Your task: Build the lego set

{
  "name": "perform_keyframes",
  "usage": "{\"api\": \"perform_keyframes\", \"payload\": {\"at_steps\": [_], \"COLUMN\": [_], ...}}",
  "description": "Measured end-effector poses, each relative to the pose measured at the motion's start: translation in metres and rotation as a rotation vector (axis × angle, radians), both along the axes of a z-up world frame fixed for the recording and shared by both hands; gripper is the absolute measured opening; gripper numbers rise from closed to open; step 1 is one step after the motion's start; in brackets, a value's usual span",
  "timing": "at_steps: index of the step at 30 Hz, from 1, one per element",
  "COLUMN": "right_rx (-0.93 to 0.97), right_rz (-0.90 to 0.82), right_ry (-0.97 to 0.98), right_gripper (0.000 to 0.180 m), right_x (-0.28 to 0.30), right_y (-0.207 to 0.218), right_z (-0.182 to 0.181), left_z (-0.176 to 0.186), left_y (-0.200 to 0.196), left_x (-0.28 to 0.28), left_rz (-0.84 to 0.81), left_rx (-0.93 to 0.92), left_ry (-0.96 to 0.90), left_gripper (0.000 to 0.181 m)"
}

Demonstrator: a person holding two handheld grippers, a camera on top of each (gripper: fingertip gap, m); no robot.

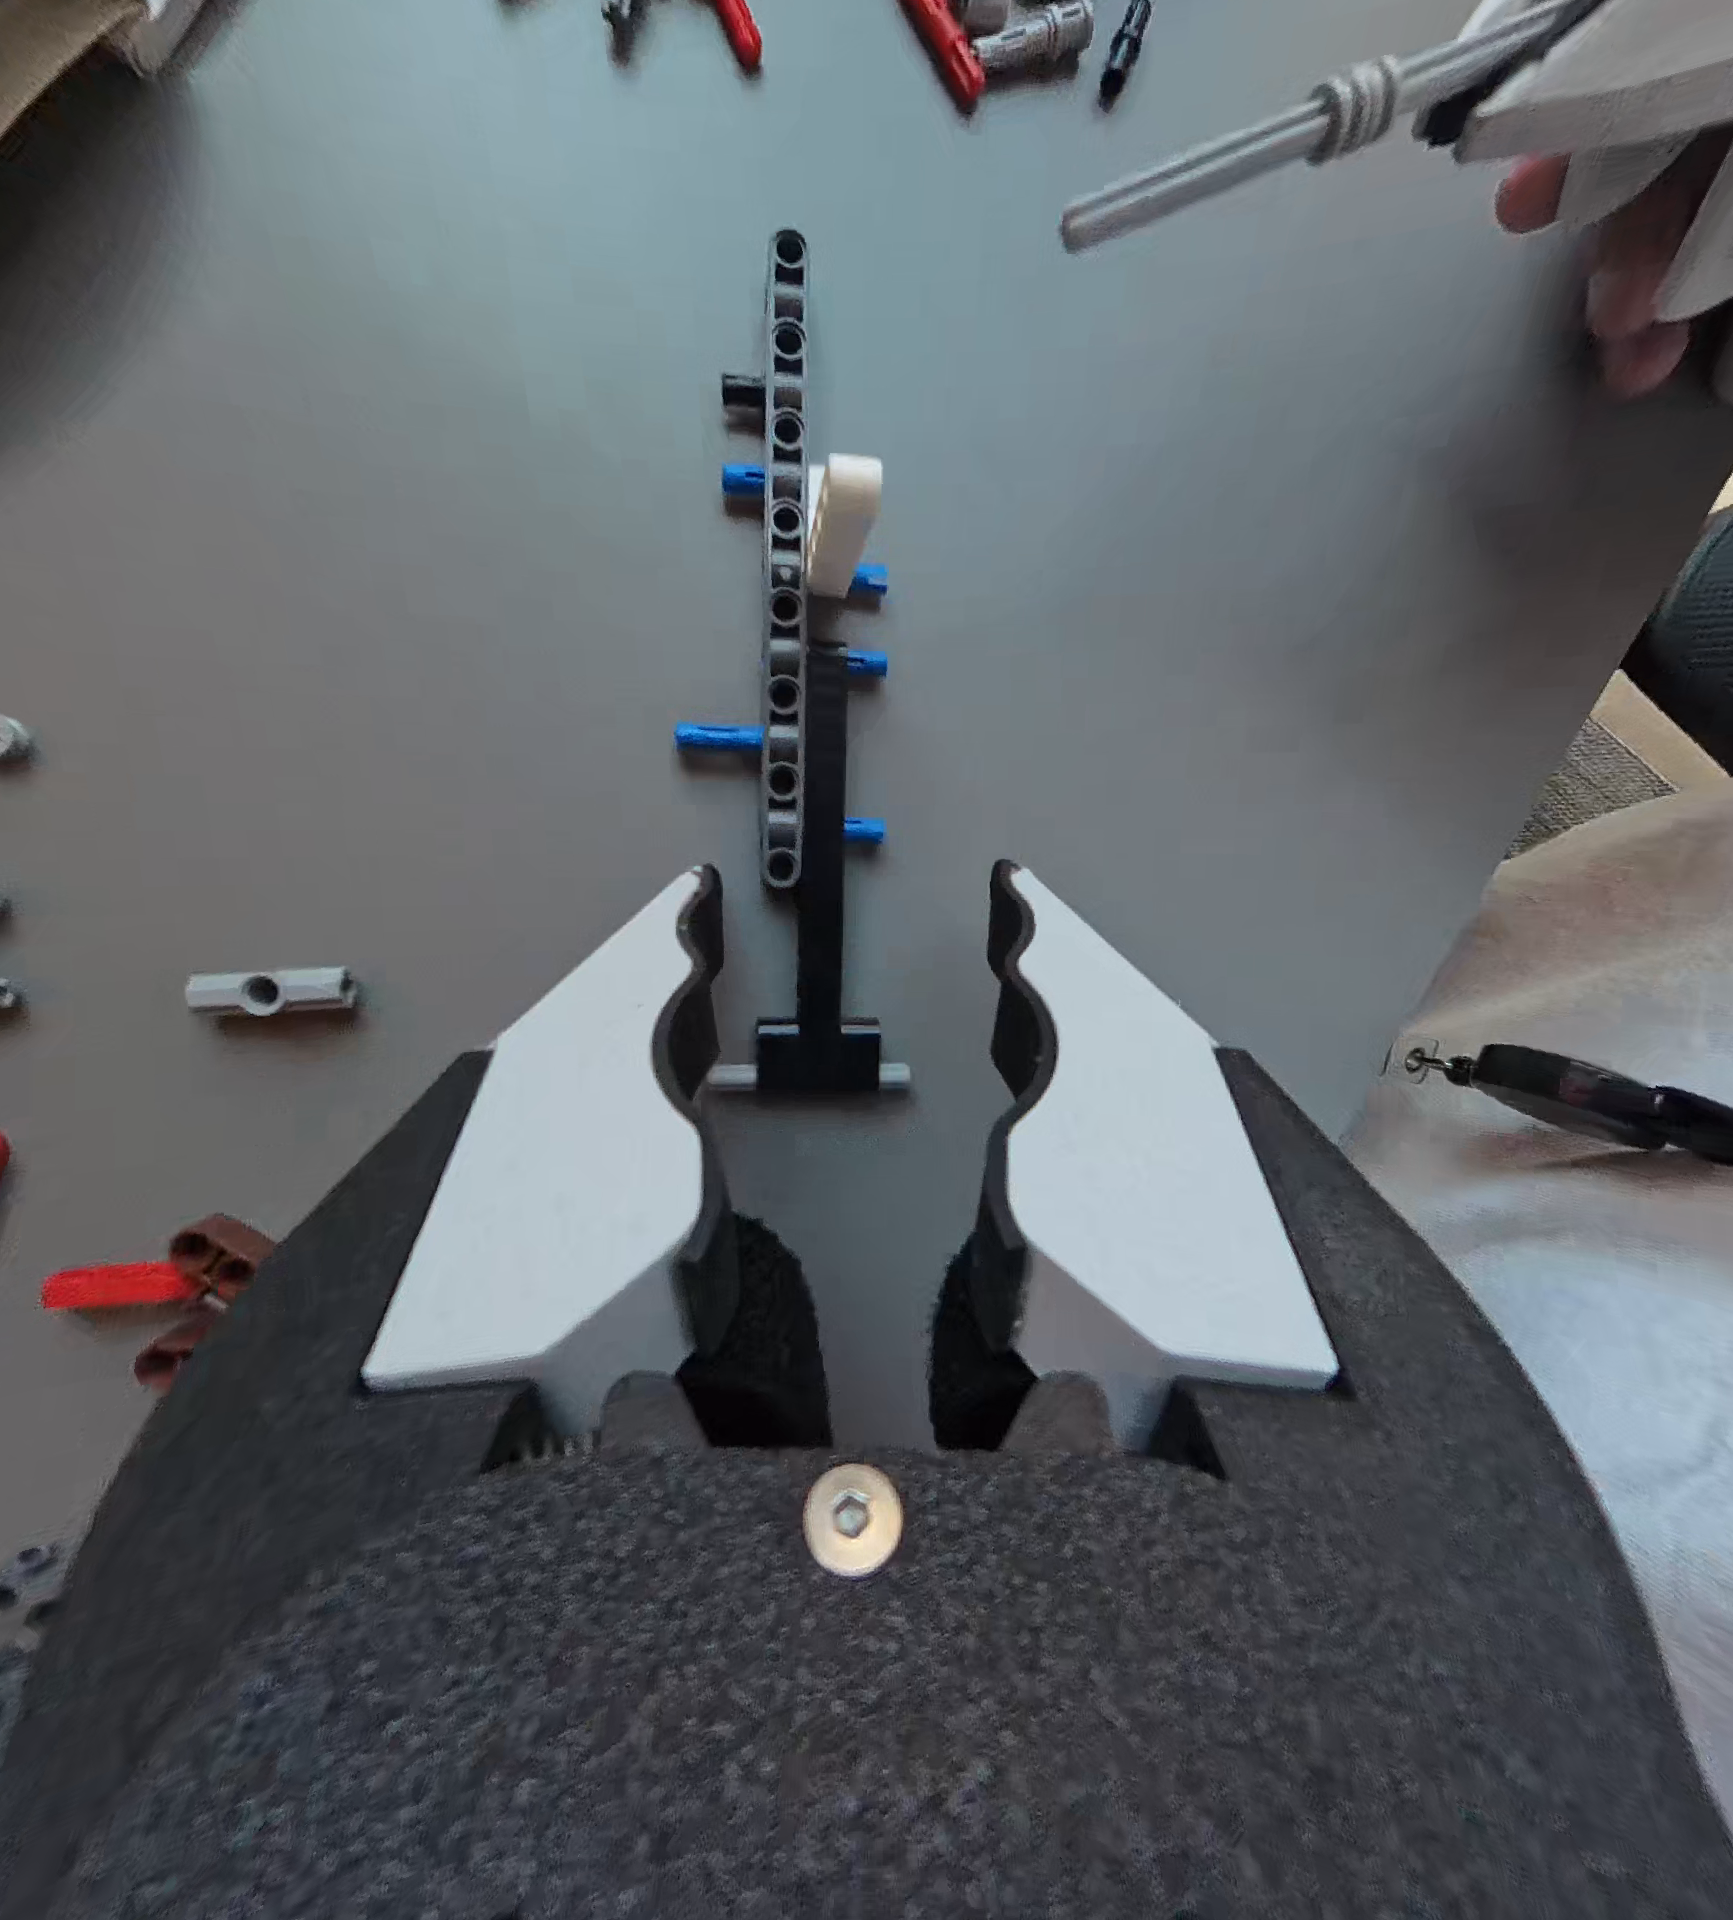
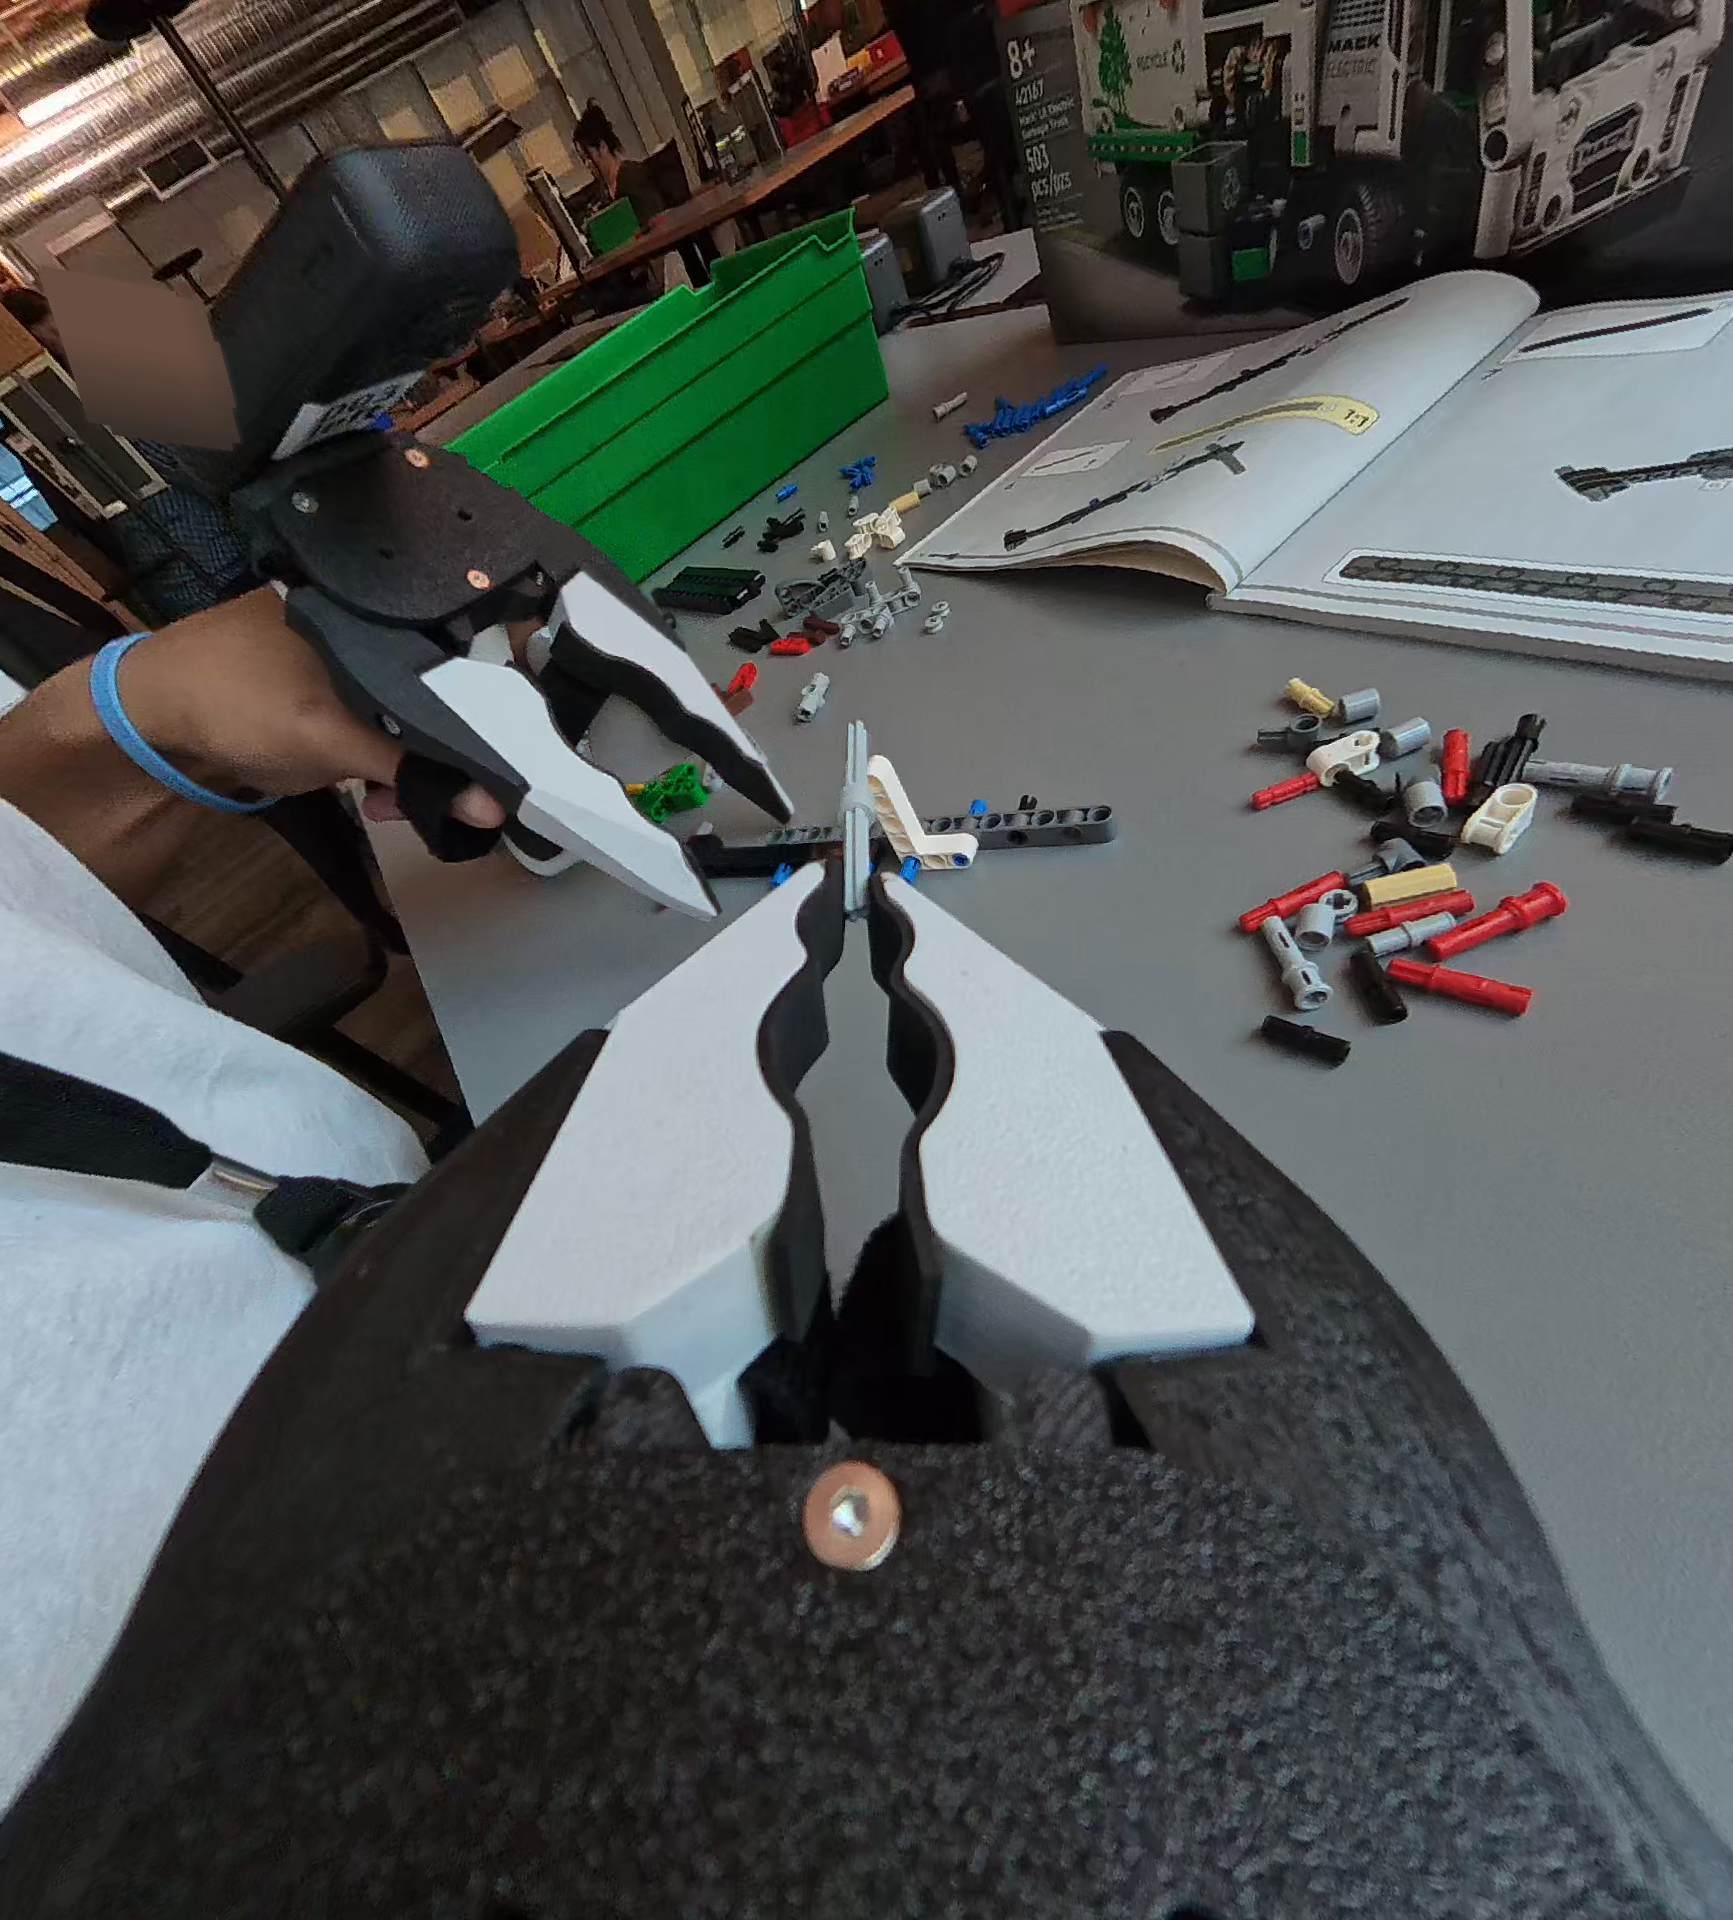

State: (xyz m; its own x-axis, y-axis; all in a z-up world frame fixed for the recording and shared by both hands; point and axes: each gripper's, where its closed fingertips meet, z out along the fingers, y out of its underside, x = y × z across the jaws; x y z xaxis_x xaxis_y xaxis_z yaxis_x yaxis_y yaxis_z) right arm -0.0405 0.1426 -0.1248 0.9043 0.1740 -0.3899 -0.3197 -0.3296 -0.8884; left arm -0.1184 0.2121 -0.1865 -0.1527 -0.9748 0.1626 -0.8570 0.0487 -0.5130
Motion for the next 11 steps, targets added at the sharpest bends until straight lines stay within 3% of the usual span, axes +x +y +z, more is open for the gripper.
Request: {"api": "perform_keyframes", "payload": {"at_steps": [1, 11], "right_rx": [0.002, -0.006], "right_rz": [0.0, -0.024], "right_ry": [0.006, -0.007], "right_gripper": [0.003, 0.003], "right_x": [0.0004, 0.0026], "right_y": [0.0001, -0.0016], "right_z": [0.0004, -0.0009], "left_z": [0.0005, -0.0072], "left_y": [0.0007, 0.003], "left_x": [-0.0025, 0.0029], "left_rz": [0.002, -0.091], "left_rx": [0.02, 0.136], "left_ry": [-0.015, -0.039], "left_gripper": [0.051, 0.03]}}
